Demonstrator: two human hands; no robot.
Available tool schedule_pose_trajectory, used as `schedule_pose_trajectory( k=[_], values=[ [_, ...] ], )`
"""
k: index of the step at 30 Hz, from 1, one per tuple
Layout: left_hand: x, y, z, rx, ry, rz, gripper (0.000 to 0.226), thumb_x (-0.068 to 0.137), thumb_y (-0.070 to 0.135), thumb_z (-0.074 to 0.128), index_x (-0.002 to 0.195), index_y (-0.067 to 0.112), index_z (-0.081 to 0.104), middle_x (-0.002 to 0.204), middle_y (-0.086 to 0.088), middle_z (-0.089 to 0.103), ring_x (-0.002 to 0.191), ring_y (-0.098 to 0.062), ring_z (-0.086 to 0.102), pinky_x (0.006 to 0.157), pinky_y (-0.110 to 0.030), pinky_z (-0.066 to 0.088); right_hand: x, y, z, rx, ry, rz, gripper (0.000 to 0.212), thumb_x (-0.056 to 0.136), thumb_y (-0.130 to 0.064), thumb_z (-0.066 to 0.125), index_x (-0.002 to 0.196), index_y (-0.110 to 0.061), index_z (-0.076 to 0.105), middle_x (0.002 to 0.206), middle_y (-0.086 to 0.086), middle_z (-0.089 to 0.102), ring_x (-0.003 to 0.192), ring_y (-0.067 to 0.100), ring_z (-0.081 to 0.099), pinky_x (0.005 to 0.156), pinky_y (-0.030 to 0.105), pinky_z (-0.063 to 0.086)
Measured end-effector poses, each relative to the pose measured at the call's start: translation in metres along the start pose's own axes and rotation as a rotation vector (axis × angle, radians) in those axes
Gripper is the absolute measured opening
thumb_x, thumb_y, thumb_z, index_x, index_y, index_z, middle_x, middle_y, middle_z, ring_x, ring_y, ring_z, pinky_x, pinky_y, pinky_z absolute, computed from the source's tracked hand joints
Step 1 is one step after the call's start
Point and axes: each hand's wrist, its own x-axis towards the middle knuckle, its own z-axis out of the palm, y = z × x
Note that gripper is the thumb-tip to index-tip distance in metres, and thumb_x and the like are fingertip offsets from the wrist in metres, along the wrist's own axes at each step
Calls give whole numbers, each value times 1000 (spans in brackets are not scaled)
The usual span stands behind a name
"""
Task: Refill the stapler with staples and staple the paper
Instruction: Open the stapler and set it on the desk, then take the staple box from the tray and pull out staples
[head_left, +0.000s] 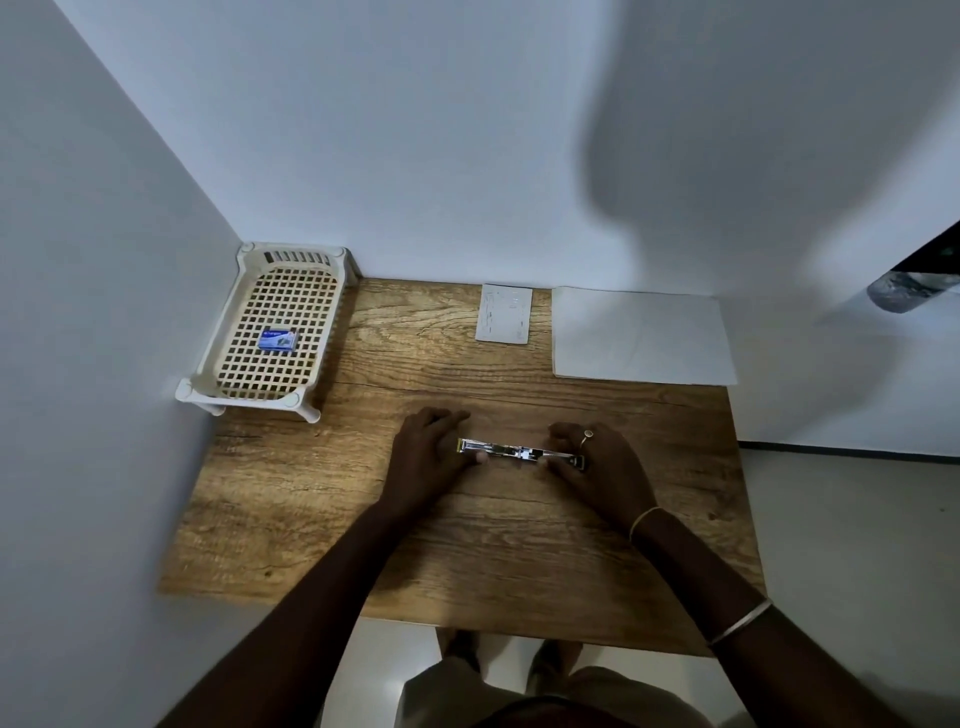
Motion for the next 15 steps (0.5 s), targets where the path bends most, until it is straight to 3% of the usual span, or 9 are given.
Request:
schedule_pose_trajectory(
  k=[4, 8, 12, 15],
  values=[
    [2, -5, -19, -58, 84, -21, 47, 84, 42, 79, 124, 20, 70, 127, 1, 67, 118, -16, 60, 98, -35, 48, 20, -21, 3, 8, 10, -23, 46, 87, -43, 73, 126, -20, 67, 114, 2, 74, 103, 22, 68, 91, 36, 53],
    [5, -13, -43, -147, 212, -54, 33, 92, 33, 74, 122, 20, 71, 124, 6, 70, 115, -7, 63, 99, -27, 49, 45, -53, 10, 30, 58, -36, 39, 86, -44, 75, 118, -21, 71, 103, 2, 77, 93, 21, 71, 85, 33, 52],
    [13, -29, -73, -156, 311, -112, 29, 95, 23, 70, 123, 17, 71, 124, 4, 70, 115, -5, 62, 101, -25, 49, 71, -89, 24, 86, 51, -50, 38, 85, -41, 77, 117, -22, 72, 102, 2, 77, 94, 20, 71, 82, 27, 47],
    [18, -42, -96, -161, 372, -170, 29, 95, 22, 68, 124, 19, 71, 123, 4, 71, 114, -4, 62, 98, -13, 45, 87, -114, 37, 132, 33, -64, 38, 86, -38, 77, 119, -22, 71, 105, 2, 76, 97, 17, 71, 84, 28, 48]
  ],
)
